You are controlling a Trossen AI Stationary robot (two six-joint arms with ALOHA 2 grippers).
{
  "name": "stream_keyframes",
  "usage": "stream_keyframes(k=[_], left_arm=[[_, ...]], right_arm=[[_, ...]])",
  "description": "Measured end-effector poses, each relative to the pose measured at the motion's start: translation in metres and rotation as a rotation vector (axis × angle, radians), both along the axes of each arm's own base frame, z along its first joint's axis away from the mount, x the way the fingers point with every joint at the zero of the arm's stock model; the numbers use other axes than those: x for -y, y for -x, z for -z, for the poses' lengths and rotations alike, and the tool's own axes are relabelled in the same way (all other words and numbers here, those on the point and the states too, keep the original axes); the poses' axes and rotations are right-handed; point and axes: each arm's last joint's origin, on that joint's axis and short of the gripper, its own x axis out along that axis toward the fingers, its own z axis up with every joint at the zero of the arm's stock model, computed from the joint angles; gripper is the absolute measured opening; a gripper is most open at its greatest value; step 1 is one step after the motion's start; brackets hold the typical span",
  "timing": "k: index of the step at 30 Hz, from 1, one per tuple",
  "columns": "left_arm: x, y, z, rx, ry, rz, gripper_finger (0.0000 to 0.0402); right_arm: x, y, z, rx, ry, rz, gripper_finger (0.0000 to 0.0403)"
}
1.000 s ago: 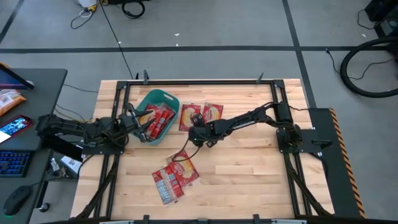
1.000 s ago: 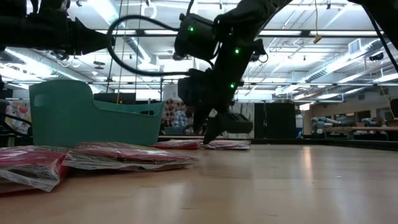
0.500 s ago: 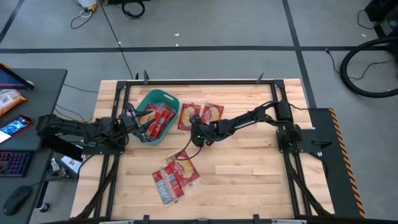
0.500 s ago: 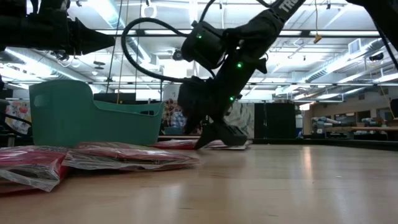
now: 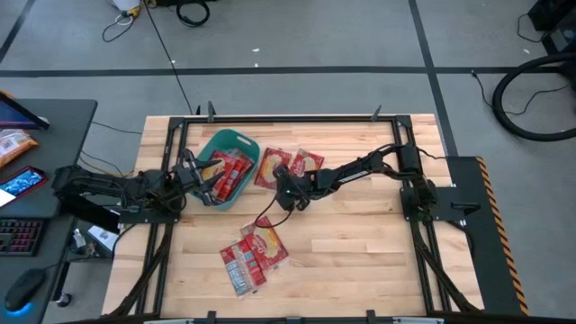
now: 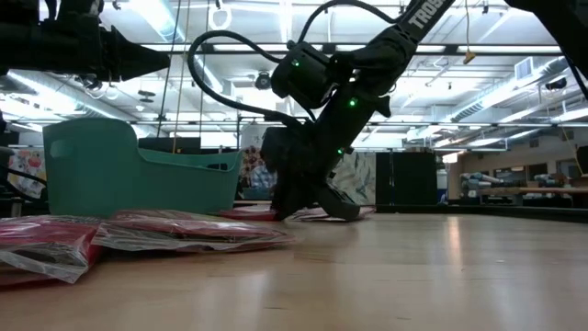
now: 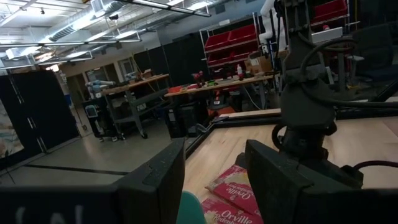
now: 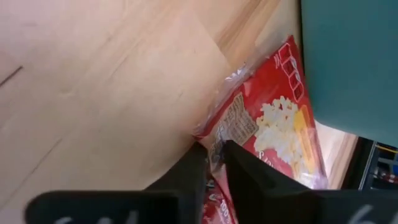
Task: Sort popcorn bags into baskets
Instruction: Put the red popcorn bag into the green bin
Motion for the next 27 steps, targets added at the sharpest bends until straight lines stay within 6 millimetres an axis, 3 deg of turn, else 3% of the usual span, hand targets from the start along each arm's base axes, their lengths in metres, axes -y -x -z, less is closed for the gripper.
stream_keyframes(k=[5, 13, 27], left_arm=[[0.0, 0.0, 0.0, 0.0, 0.0, 0.0, 0.0172], [0.0, 0.0, 0.0, 0.0, 0.0, 0.0, 0.0172], [0.0, 0.0, 0.0, -0.006, -0.001, 0.0, 0.0172]], right_arm=[[-0.001, -0.001, -0.001, 0.02, -0.036, 0.038, 0.0009], [-0.012, -0.008, -0.013, 0.052, -0.035, 0.053, 0.0006], [-0.025, 0.0, -0.076, 0.214, -0.099, 0.157, 0.0004]])
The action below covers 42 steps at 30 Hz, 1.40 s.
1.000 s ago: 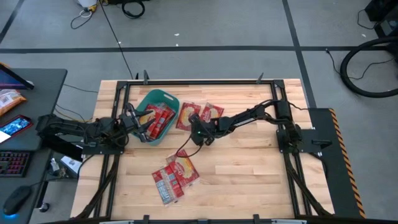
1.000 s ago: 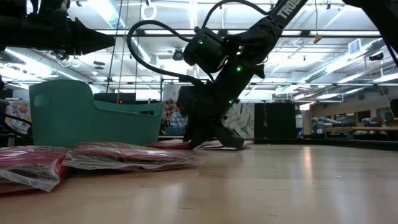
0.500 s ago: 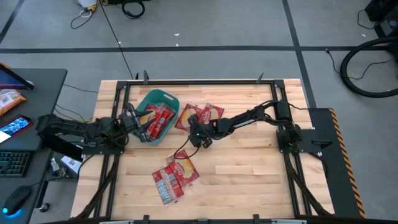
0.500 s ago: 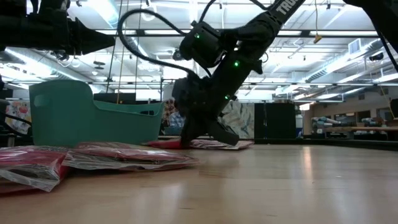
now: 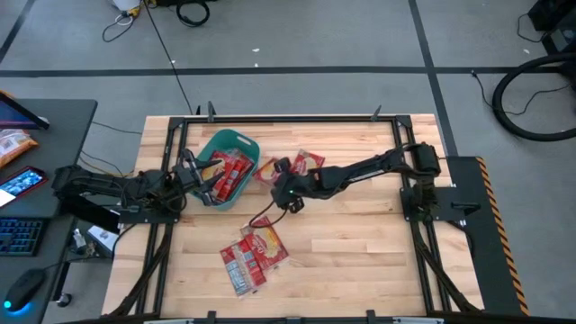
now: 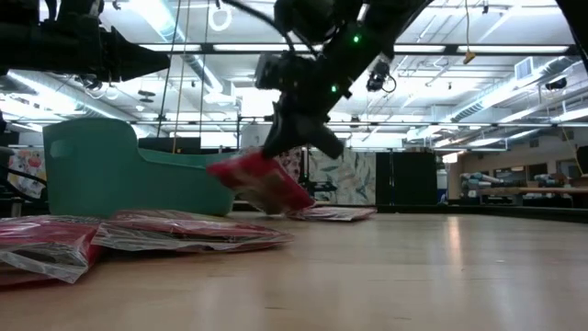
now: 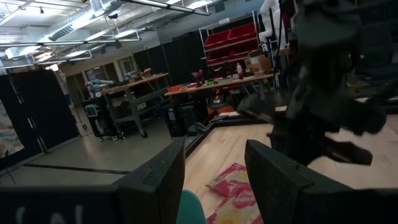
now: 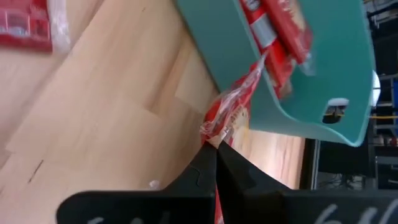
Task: Sort popcorn bags into baskets
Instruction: Put the red popcorn bag into the green bin
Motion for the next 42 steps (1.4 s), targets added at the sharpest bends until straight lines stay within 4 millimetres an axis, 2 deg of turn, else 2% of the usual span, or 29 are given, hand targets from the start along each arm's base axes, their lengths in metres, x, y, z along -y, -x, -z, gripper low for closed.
stream_keyframes(k=[7, 17, 23, 33, 36, 42], left_arm=[[0.0, 0.0, 0.0, -0.001, 0.0, 0.0, 0.0172], [-0.001, 0.001, -0.002, 0.027, 0.018, -0.024, 0.0172], [0.0, 0.002, -0.008, 0.087, 0.042, -0.029, 0.0172], [0.007, 0.008, -0.022, 0.081, 0.074, 0.018, 0.0172], [0.009, 0.013, -0.025, 0.113, 0.082, 0.048, 0.0172], [0.012, 0.022, -0.031, 0.189, 0.098, 0.104, 0.0172]], right_arm=[[-0.009, 0.005, -0.02, 0.058, -0.019, -0.004, 0.0003], [-0.023, 0.015, -0.058, 0.196, 0.047, 0.022, 0.0003], [-0.038, 0.005, -0.066, 0.24, 0.178, -0.058, 0.0002], [-0.054, -0.014, -0.106, 0.391, 0.185, -0.135, 0.0002], [-0.051, -0.021, -0.105, 0.433, 0.165, -0.165, 0.0002], [-0.031, -0.042, -0.074, 0.42, 0.222, -0.18, 0.0002]])
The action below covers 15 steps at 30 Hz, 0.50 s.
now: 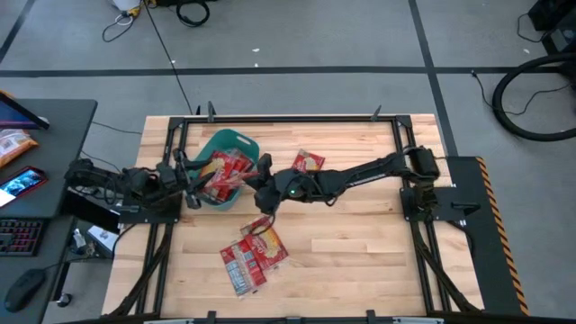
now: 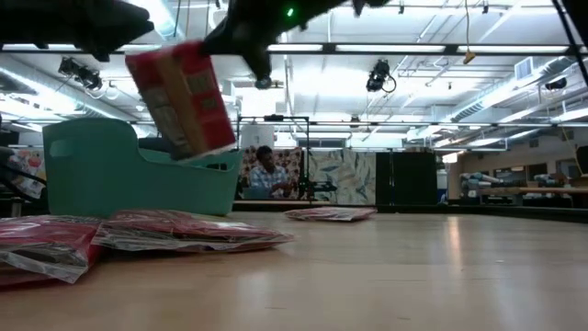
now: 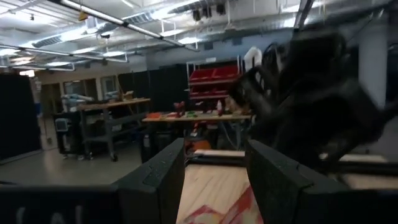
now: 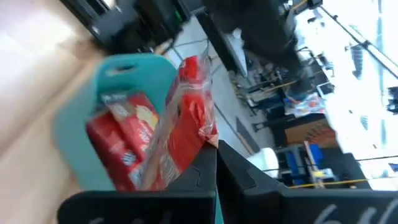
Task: Sort popcorn bags into baskets
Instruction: Put the red popcorn bag into the green bin
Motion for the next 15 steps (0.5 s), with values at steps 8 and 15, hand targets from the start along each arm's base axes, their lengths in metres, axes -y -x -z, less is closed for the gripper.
stream_keyframes(k=[8, 15], left_arm=[[-0.001, 0.005, -0.004, 0.057, 0.02, 0.006, 0.0172], [-0.001, 0.005, -0.004, 0.053, 0.019, 0.006, 0.0172]], right_arm=[[0.028, -0.026, 0.014, 0.131, 0.119, -0.035, 0.0002], [0.062, -0.055, 0.051, 0.07, 0.071, 0.019, 0.0003]])
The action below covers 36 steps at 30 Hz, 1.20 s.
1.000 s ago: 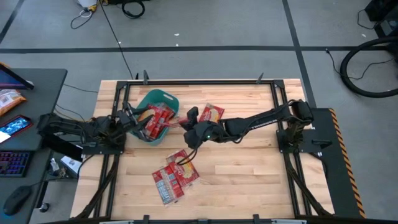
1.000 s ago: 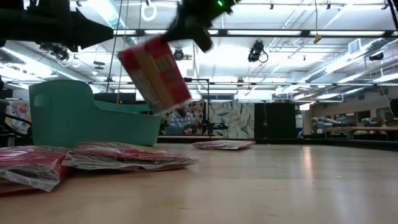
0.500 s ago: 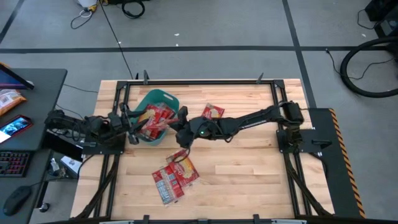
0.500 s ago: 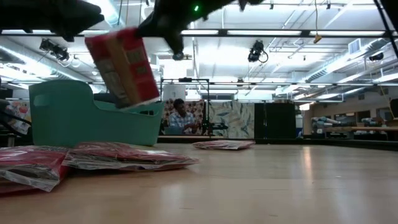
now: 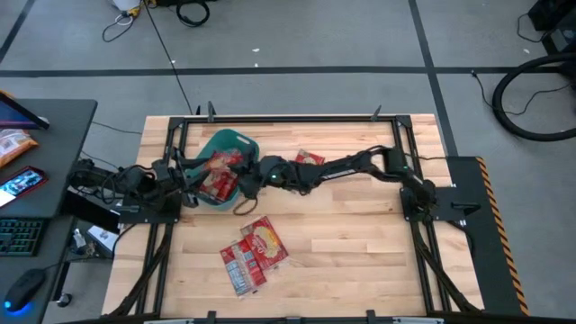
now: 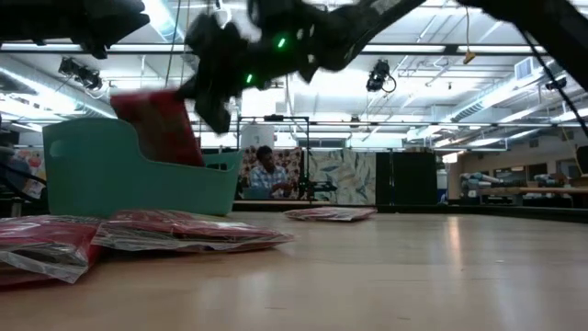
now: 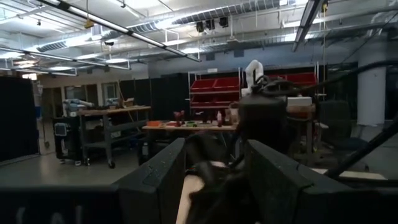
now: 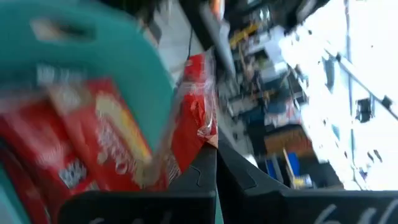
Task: Sort popcorn bags into baskets
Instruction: Put the red popcorn bag into the green bin
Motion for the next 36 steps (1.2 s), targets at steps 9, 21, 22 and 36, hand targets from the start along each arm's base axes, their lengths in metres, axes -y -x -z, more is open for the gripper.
stream_keyframes(k=[9, 21, 22, 36], left_arm=[[0.0, -0.001, 0.002, -0.021, -0.008, 0.0, 0.0172], [0.0, -0.001, 0.003, -0.036, -0.013, -0.001, 0.0172], [0.0, -0.001, 0.003, -0.036, -0.013, -0.001, 0.0172], [0.0, -0.002, 0.005, -0.05, -0.016, -0.004, 0.0172]], right_arm=[[-0.005, -0.031, 0.015, -0.021, 0.007, 0.064, 0.0008], [-0.026, -0.031, 0.023, -0.096, -0.107, 0.016, 0.0086], [-0.026, -0.03, 0.022, -0.099, -0.109, 0.037, 0.0094], [-0.034, -0.006, -0.02, -0.185, -0.194, 0.161, 0.0155]])
